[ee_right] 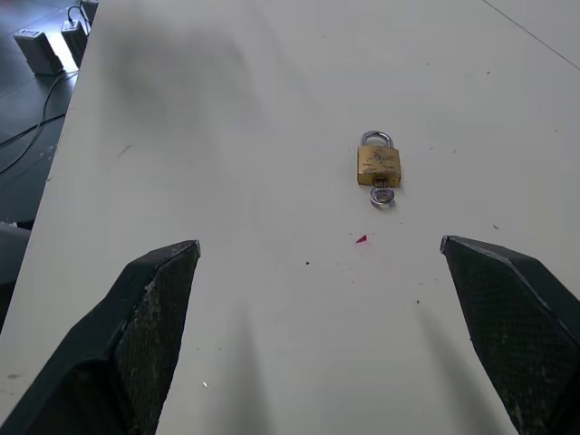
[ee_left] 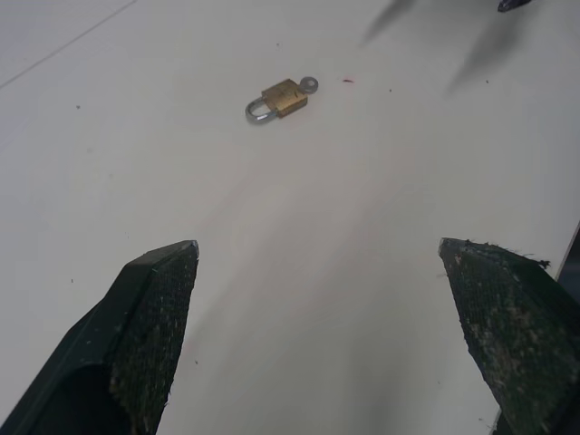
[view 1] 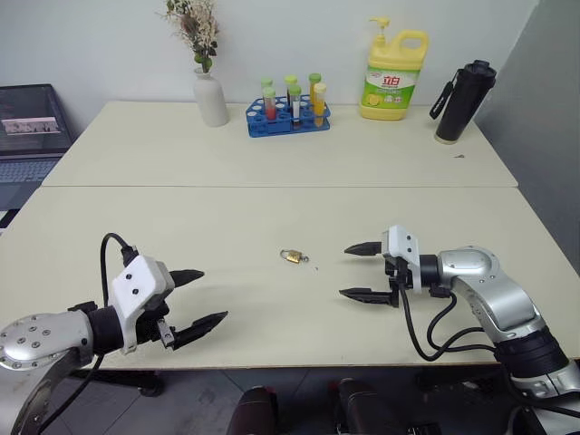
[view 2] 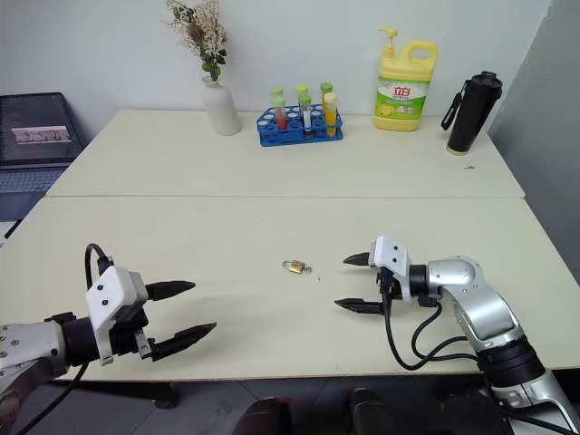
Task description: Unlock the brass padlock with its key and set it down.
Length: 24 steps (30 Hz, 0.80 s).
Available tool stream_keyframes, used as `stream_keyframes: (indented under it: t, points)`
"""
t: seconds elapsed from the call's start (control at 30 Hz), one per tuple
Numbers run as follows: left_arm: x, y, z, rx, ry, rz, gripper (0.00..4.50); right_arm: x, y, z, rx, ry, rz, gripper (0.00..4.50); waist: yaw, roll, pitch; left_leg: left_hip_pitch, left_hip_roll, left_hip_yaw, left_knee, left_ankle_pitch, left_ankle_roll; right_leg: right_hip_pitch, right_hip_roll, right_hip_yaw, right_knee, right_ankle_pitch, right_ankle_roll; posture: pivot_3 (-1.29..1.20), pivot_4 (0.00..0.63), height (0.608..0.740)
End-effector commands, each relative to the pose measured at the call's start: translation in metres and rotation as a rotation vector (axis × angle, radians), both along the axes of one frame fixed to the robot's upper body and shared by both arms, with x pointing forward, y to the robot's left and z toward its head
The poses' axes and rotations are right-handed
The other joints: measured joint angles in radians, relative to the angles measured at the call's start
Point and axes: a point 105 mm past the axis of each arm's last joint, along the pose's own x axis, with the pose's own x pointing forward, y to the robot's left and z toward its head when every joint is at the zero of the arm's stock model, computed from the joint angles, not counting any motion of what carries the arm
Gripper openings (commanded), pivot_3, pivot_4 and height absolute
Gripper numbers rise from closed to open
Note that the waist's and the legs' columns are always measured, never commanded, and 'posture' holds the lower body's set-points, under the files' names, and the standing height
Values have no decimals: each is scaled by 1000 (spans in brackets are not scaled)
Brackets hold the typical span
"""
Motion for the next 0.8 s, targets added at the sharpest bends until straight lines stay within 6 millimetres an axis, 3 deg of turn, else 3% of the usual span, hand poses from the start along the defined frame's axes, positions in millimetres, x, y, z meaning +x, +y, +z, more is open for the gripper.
stream_keyframes:
  t: [0.03, 0.8]
  points:
    - [2, -5, 10, 27, -43, -28, 4454, -1, 4, 12, 18, -45, 29, 4500, 0, 0, 0, 0, 0, 0, 0, 0, 0, 0, 0, 0, 0, 0, 0, 0, 150, 740]
    - [15, -10, 12, 54, -142, -84, 4454, -3, 17, 8, 34, -6, 16, 4500, 0, 0, 0, 0, 0, 0, 0, 0, 0, 0, 0, 0, 0, 0, 0, 0, 150, 740]
